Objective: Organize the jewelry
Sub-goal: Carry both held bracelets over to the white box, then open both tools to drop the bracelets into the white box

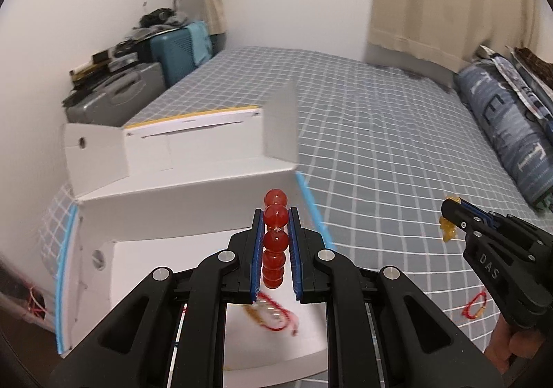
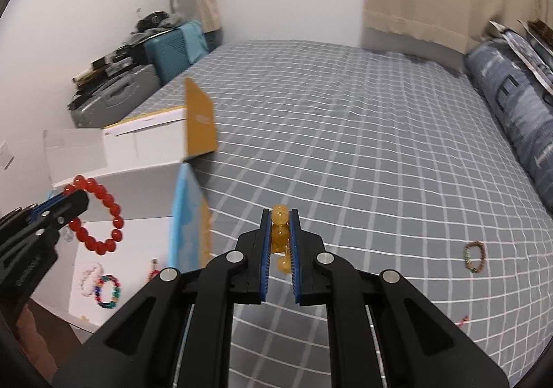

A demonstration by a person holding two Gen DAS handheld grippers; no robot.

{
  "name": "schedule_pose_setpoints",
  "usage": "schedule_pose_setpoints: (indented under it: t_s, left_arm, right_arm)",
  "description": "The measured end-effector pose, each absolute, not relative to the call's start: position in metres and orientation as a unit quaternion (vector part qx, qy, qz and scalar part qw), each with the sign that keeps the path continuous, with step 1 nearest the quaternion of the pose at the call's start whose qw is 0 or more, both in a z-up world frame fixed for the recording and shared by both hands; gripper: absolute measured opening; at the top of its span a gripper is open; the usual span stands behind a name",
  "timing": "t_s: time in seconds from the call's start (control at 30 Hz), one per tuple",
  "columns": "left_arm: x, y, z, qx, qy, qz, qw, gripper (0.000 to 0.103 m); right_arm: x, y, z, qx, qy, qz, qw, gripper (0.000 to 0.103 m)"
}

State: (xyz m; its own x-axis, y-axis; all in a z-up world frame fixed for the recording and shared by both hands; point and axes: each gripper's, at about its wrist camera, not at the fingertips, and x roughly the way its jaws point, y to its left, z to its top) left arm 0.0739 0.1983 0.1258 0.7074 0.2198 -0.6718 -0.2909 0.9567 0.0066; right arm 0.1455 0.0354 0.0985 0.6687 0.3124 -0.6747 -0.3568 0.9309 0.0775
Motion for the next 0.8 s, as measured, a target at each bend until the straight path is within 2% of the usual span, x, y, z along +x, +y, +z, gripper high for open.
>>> schedule_pose_setpoints:
  t_s: [0.4,0.8]
  left_arm:
    - [0.045,0.259,0.106,-0.063,0.37,0.19,0.907,0.013]
    - [0.026,0.318,0.064,-0.085,0.407,0.23,0.88,0.013]
  right_arm:
    - [0.115,0.127,0.096,-0.055,0.357,0.254,0.897,0.009]
    - [0.106,0.179,0.053,-0.095,0.392,0.265,0.876,0.009]
